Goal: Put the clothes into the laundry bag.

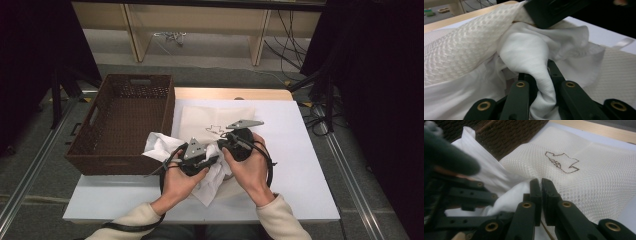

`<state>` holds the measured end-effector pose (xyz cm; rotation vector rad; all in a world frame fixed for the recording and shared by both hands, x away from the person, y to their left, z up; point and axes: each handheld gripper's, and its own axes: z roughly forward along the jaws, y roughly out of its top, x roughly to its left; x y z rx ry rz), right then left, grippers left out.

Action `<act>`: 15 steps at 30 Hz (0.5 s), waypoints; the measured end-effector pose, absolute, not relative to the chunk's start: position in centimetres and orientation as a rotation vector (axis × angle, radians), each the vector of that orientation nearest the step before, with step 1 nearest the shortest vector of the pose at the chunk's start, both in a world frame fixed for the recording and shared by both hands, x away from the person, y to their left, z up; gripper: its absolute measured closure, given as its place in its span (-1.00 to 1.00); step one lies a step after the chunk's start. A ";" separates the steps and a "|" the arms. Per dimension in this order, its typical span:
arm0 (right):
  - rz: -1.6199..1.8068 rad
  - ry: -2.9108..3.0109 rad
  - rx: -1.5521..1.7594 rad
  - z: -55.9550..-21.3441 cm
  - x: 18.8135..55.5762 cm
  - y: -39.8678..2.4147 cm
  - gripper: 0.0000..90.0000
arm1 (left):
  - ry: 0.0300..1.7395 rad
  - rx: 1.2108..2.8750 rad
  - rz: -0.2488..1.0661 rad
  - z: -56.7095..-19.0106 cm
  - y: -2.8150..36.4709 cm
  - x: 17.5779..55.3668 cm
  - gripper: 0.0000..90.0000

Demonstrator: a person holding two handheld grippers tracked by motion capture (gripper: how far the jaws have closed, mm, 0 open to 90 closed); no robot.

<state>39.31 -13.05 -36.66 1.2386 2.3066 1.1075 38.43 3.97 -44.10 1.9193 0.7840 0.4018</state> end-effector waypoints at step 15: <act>1.094 2.333 1.250 -37.3 39.7 -13.0 0.97 | 0.815 1.960 0.390 -46.4 3.2 39.7 0.45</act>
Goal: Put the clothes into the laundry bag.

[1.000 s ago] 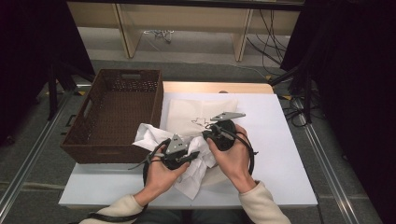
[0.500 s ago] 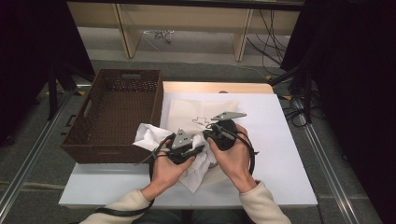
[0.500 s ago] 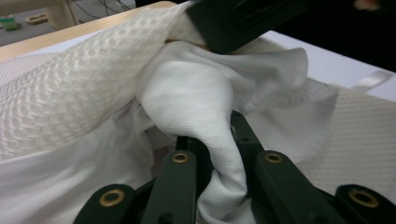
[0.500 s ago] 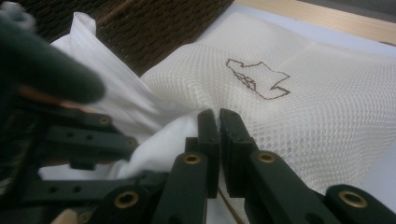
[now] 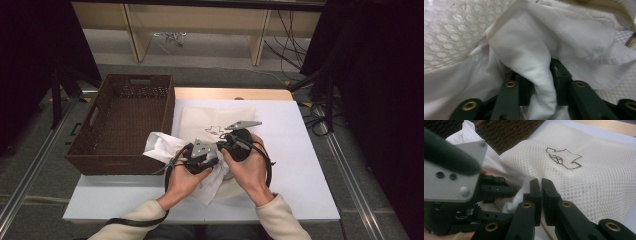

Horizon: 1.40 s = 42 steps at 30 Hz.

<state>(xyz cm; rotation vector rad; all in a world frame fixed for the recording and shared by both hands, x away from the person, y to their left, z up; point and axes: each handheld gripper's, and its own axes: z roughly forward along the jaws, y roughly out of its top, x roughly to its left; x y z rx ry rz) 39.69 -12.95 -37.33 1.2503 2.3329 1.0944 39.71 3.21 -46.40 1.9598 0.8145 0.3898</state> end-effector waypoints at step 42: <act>1.117 2.324 1.275 -37.0 39.8 -13.5 0.97 | 0.799 2.228 0.667 -42.2 8.9 38.0 0.68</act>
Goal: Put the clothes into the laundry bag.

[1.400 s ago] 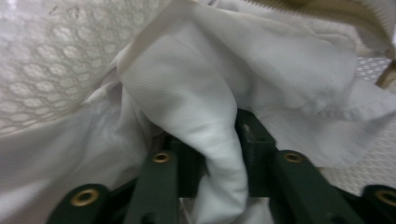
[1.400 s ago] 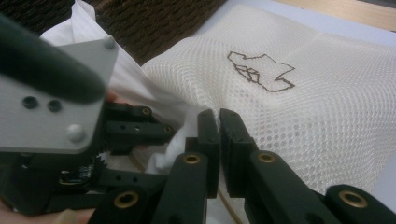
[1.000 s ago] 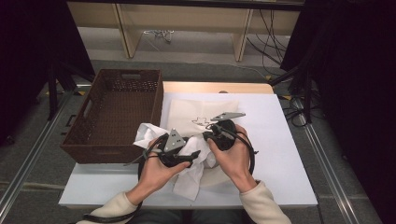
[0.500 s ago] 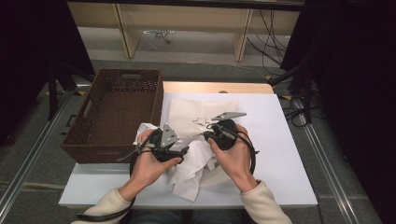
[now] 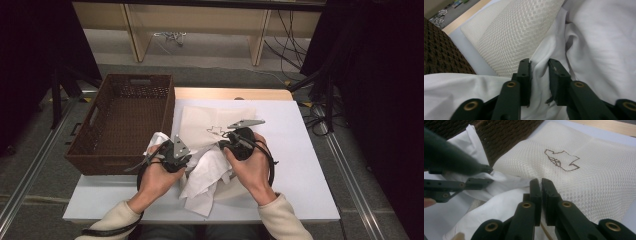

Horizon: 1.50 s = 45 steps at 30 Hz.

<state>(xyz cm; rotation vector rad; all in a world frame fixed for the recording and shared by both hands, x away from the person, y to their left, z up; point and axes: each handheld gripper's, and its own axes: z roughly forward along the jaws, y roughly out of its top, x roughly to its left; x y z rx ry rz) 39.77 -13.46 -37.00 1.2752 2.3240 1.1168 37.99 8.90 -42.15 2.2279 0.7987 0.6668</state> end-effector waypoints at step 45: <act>1.077 2.346 1.280 -37.3 40.0 -13.4 0.97 | 0.612 2.075 0.400 -42.6 2.4 34.2 -0.19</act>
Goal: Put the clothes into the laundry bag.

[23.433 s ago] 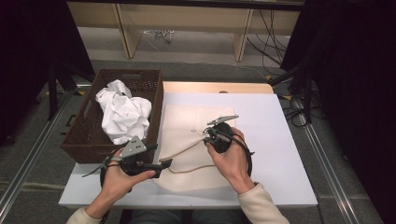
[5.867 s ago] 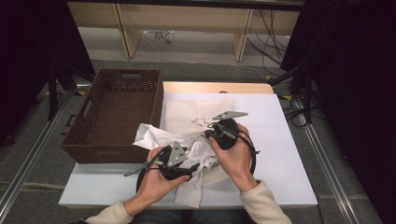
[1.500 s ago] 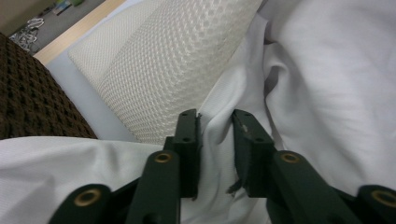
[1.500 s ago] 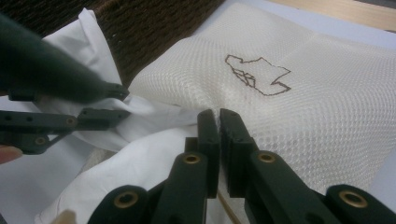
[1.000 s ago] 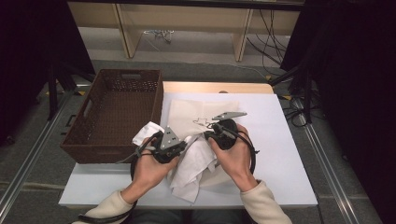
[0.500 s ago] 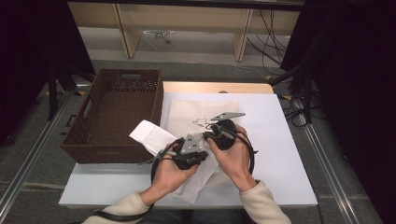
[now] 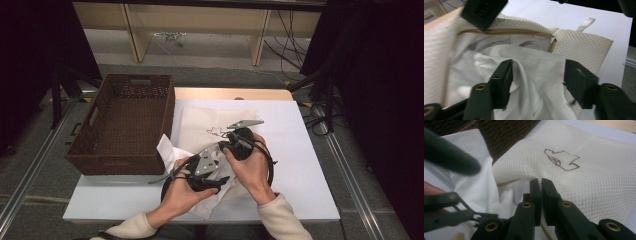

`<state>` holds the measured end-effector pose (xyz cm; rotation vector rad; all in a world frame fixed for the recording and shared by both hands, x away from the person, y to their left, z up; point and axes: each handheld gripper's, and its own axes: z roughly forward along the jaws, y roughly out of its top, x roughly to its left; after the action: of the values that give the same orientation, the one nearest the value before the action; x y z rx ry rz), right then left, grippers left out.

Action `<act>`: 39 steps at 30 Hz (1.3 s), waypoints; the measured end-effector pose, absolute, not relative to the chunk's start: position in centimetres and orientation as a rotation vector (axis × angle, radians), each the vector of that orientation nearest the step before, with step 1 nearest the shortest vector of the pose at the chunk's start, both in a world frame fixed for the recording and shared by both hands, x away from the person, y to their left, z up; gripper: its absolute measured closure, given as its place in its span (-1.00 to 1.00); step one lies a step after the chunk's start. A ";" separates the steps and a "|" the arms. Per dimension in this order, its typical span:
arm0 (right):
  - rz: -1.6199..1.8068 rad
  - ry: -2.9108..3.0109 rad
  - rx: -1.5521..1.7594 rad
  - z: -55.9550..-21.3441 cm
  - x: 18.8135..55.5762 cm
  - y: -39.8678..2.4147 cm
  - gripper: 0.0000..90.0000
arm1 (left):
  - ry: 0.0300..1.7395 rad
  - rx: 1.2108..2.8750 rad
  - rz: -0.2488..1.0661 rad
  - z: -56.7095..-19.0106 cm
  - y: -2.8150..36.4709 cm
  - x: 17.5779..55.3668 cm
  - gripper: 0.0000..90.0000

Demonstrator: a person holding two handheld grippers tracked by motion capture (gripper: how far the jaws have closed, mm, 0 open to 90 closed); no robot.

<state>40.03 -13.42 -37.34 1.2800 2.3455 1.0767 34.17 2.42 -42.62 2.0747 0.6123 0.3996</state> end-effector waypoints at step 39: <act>1.101 2.328 1.291 -36.8 39.3 -12.8 0.97 | 0.754 1.987 0.267 -43.2 3.2 36.6 0.84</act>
<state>39.27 -12.82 -36.81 1.2906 2.3278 1.1013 36.58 3.23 -43.25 1.9868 0.7537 0.2675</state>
